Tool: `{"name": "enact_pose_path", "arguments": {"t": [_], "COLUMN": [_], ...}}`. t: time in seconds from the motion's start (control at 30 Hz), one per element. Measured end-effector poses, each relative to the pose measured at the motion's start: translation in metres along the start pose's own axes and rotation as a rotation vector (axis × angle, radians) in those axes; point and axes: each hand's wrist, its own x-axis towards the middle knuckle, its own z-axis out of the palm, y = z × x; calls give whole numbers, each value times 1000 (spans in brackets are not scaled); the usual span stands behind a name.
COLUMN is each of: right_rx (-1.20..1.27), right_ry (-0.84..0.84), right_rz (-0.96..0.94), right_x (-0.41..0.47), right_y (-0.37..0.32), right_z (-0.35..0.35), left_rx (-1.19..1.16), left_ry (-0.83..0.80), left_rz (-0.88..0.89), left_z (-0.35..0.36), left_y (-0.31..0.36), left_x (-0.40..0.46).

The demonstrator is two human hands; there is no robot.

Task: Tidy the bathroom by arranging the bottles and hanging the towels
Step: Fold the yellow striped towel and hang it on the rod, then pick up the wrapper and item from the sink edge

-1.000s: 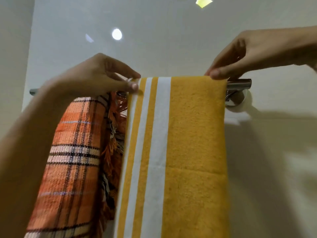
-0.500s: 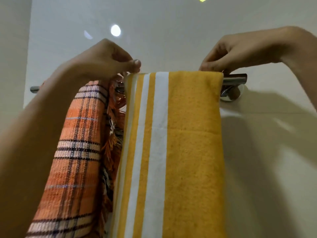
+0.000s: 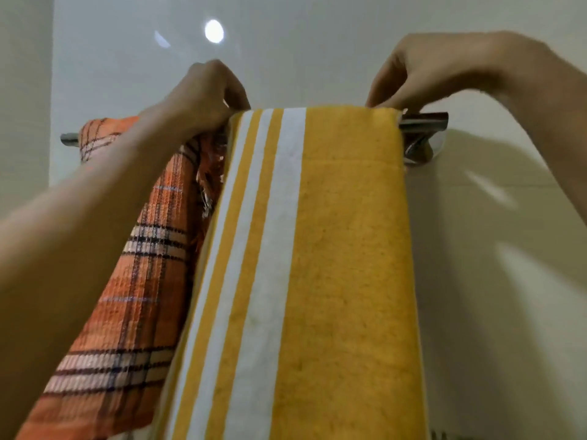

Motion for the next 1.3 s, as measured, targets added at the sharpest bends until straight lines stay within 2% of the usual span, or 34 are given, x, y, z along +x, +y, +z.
{"name": "enact_pose_path", "arguments": {"t": [0.13, 0.2, 0.3, 0.4, 0.53, 0.73, 0.97, 1.07, 1.17, 1.3], "right_rx": [46, 98, 148, 63, -184, -164, -4, 87, 228, 403], "right_ry": [192, 253, 414, 521, 512, 464, 542, 530, 503, 415], "right_rz": [-32, 15, 25, -69, -127, -161, -76, -46, -29, -138], "right_x": [-10, -15, -36, -60, -86, -131, -165, -177, -190, -207], "right_y": [-4, -9, -24, -46, -68, -76, -106, -130, -160, -208], "right_z": [2, 12, 36, 71, 149, 258, 326, 345, 361, 381], "left_rx": [-89, -168, -173, -18, 185, 376, 436, 560, 670, 747], "left_ry": [161, 201, 133, 34, 10, -109, -185, -174, -228, -289], "left_rz": [53, 51, 78, 135, 250, 236, 193, 120, -42, -280], "left_z": [-4, -1, 9, 28, 63, 112, 114, 99, 78, 43], "left_y": [0, 5, 14, 22, 28, 16, 3, 1, -1, -6], "left_x": [-31, -53, -88, -128, -184, -263, -319, -348, -383, -433]}}
